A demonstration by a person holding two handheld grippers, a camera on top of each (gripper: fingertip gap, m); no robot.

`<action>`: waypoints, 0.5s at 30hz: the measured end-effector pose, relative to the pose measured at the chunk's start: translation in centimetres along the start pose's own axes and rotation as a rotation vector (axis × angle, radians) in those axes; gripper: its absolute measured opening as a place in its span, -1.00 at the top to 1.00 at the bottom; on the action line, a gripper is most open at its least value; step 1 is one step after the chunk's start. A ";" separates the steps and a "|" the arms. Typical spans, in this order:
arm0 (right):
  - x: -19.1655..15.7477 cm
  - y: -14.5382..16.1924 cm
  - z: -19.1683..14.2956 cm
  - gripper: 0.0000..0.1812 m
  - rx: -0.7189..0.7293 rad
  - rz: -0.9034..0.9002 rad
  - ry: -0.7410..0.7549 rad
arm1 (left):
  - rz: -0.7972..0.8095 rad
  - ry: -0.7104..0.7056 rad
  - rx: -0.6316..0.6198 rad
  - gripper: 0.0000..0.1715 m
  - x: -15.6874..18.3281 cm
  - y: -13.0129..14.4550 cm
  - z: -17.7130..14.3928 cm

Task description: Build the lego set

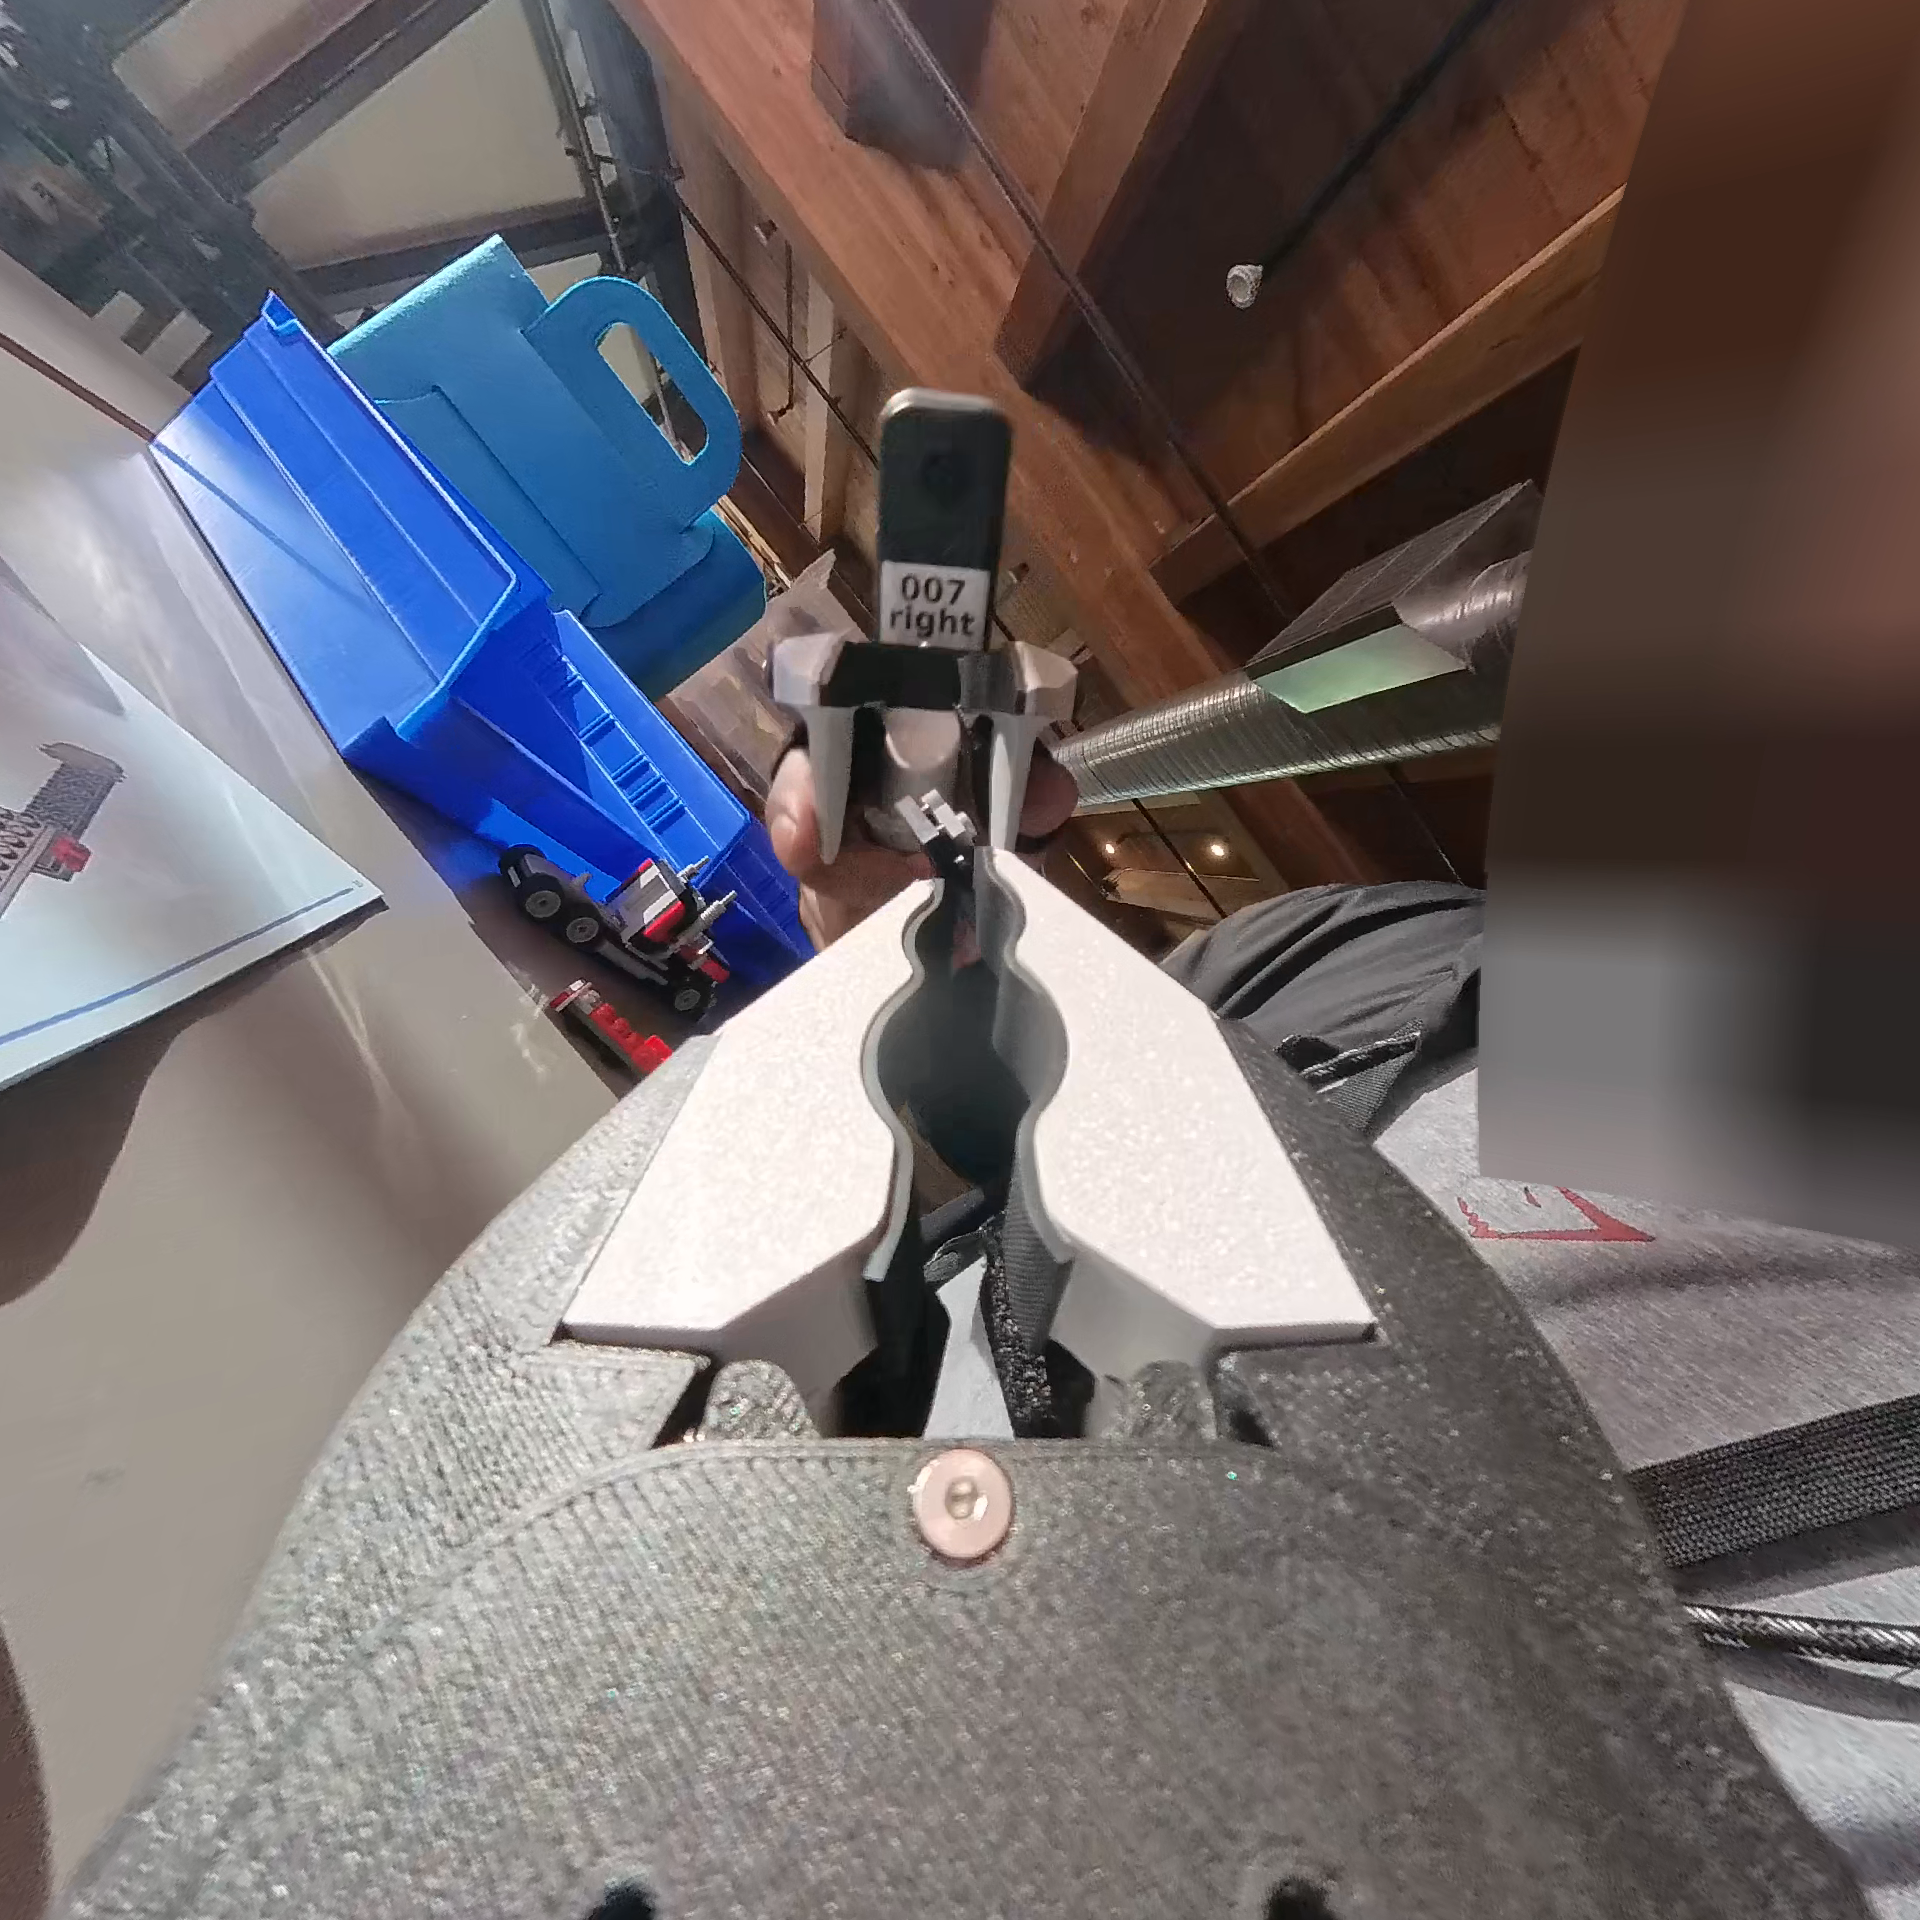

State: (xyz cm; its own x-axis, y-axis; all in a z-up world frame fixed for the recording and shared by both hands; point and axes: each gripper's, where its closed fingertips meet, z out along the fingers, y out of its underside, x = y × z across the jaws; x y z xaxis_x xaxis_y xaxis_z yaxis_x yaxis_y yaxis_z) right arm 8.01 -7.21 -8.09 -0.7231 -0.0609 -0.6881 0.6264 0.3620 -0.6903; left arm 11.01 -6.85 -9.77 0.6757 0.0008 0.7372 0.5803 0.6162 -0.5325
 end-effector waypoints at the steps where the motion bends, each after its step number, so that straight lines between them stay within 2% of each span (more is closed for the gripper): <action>1: 0.4 0.2 0.2 0.56 0.035 0.063 -0.001 | 0.002 -0.002 -0.002 0.95 0.0 0.0 0.0; 6: 0.5 1.6 1.8 0.53 0.082 0.207 -0.037 | 0.014 -0.012 -0.005 0.95 -0.1 0.1 0.1; 15: 0.5 2.0 2.3 0.56 0.097 0.243 -0.045 | 0.017 -0.016 -0.005 0.95 -0.2 0.2 0.1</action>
State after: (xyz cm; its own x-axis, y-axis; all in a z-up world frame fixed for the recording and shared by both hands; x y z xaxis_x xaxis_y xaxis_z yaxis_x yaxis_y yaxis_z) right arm 9.51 -8.64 -10.32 -0.5358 -0.0257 -0.8440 0.8065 0.2802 -0.5206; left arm 10.95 -6.67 -9.92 0.6780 0.0244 0.7346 0.5711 0.6117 -0.5474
